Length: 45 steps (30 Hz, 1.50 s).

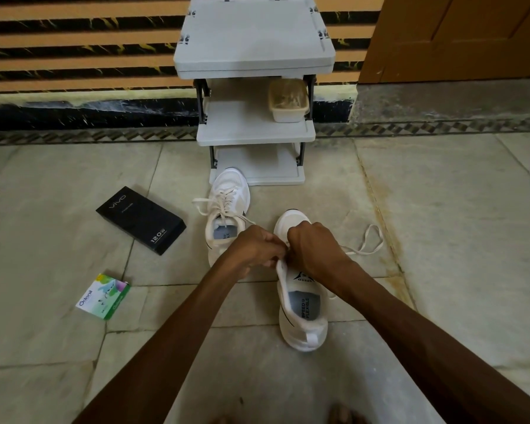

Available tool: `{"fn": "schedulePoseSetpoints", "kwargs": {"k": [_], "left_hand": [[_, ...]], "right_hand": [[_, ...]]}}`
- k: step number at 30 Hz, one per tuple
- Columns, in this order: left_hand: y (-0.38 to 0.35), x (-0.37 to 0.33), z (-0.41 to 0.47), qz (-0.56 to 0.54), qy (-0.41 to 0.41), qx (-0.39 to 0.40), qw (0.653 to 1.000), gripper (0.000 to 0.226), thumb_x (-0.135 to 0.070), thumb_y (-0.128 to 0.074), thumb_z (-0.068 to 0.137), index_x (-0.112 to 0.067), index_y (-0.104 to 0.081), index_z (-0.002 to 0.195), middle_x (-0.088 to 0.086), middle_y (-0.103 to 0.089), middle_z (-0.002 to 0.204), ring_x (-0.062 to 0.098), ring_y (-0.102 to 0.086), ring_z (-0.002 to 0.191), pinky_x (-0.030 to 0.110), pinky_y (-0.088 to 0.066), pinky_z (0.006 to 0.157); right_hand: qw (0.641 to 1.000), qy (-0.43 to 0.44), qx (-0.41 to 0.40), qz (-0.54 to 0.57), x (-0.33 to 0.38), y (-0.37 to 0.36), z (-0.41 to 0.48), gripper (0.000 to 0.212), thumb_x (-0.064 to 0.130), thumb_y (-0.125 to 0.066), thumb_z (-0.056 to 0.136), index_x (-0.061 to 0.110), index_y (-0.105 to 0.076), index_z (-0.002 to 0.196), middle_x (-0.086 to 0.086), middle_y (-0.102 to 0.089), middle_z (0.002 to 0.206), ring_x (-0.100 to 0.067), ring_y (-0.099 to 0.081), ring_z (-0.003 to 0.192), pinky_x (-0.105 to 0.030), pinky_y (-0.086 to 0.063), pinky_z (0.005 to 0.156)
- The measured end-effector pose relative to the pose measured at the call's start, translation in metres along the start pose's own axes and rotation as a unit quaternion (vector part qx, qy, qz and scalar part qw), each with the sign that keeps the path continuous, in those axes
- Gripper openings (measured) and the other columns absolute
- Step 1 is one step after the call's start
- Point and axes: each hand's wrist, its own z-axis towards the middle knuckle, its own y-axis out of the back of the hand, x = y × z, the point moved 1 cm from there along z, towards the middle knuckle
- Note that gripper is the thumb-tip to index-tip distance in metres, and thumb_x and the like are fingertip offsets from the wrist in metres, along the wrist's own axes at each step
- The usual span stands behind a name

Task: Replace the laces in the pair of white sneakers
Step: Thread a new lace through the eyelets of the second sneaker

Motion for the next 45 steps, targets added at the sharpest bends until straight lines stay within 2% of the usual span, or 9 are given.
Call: {"fn": "schedulePoseSetpoints", "kwargs": {"k": [5,13,18,20,26,29,34,39,45], "left_hand": [[0.001,0.001,0.000,0.000,0.000,-0.001,1.000,0.013,0.002,-0.068,0.079,-0.004,-0.075,0.088,0.017,-0.073,0.091,0.016,-0.069,0.074,0.017,-0.052,0.056],[-0.001,0.002,-0.004,-0.021,-0.019,0.013,1.000,0.017,0.012,-0.062,0.084,0.003,-0.072,0.095,0.020,-0.070,0.090,0.022,-0.069,0.071,0.023,-0.059,0.063],[-0.007,0.004,-0.005,-0.008,-0.040,-0.020,0.999,0.013,0.011,-0.065,0.083,0.002,-0.071,0.090,0.028,-0.069,0.098,0.043,-0.069,0.092,0.047,-0.057,0.084],[-0.009,0.006,-0.004,-0.007,-0.048,-0.036,0.998,0.011,0.010,-0.067,0.082,0.000,-0.071,0.082,0.028,-0.070,0.093,0.043,-0.069,0.087,0.049,-0.057,0.085],[-0.012,0.016,-0.002,-0.039,-0.068,-0.069,0.995,0.011,0.007,-0.070,0.082,-0.001,-0.071,0.075,0.027,-0.070,0.087,0.038,-0.069,0.079,0.047,-0.059,0.081],[-0.013,0.017,-0.002,-0.049,-0.062,-0.066,0.995,0.018,0.007,-0.069,0.083,-0.005,-0.068,0.069,0.022,-0.069,0.085,0.030,-0.068,0.075,0.036,-0.061,0.072],[-0.012,0.018,0.001,-0.073,-0.041,-0.063,0.994,0.018,0.008,-0.069,0.083,-0.004,-0.067,0.069,0.017,-0.067,0.080,0.024,-0.066,0.071,0.027,-0.061,0.066],[-0.014,0.021,0.002,-0.077,-0.037,-0.072,0.994,0.014,0.004,-0.070,0.084,-0.005,-0.068,0.074,0.010,-0.066,0.070,0.017,-0.065,0.063,0.024,-0.059,0.061],[-0.013,0.021,0.003,-0.060,-0.049,-0.075,0.994,0.008,0.001,-0.072,0.084,-0.004,-0.070,0.078,0.010,-0.066,0.071,0.018,-0.066,0.064,0.029,-0.061,0.065]], "right_hand": [[1.000,0.014,-0.018,0.013,-0.009,0.002,-0.004,0.022,0.027,-0.055,0.092,0.010,-0.068,0.085,-0.008,-0.063,0.078,-0.027,-0.059,0.077,-0.027,-0.029,0.065],[0.999,0.016,-0.021,0.025,-0.010,-0.004,-0.009,0.019,0.026,-0.057,0.090,0.012,-0.069,0.092,-0.010,-0.069,0.092,-0.027,-0.062,0.083,-0.027,-0.034,0.069],[0.997,0.002,-0.007,0.070,-0.014,-0.001,-0.010,0.020,0.026,-0.058,0.089,0.012,-0.073,0.092,-0.009,-0.071,0.089,-0.027,-0.062,0.084,-0.026,-0.036,0.069],[0.997,0.000,0.001,0.074,-0.014,-0.001,-0.010,0.019,0.025,-0.059,0.089,0.011,-0.073,0.092,-0.009,-0.071,0.089,-0.028,-0.063,0.084,-0.027,-0.038,0.071],[0.993,0.009,0.008,0.114,-0.017,0.001,-0.010,0.014,0.018,-0.063,0.085,0.012,-0.075,0.084,-0.010,-0.072,0.082,-0.025,-0.062,0.074,-0.022,-0.033,0.061],[0.988,-0.010,-0.012,0.155,-0.021,0.000,-0.010,0.011,0.016,-0.068,0.082,0.010,-0.076,0.076,-0.009,-0.073,0.075,-0.020,-0.057,0.063,-0.015,-0.025,0.049],[0.987,-0.008,-0.012,0.162,-0.019,-0.006,-0.009,0.012,0.014,-0.065,0.081,0.011,-0.076,0.076,-0.009,-0.072,0.073,-0.022,-0.059,0.065,-0.021,-0.031,0.059],[0.985,-0.001,-0.018,0.173,-0.020,-0.008,-0.011,0.012,0.014,-0.065,0.080,0.012,-0.073,0.071,-0.007,-0.068,0.067,-0.016,-0.050,0.058,-0.017,-0.026,0.051],[0.977,-0.027,-0.042,0.205,-0.022,-0.014,-0.010,0.010,0.012,-0.069,0.077,0.011,-0.075,0.069,-0.006,-0.072,0.069,-0.017,-0.050,0.061,-0.020,-0.032,0.061]]}}
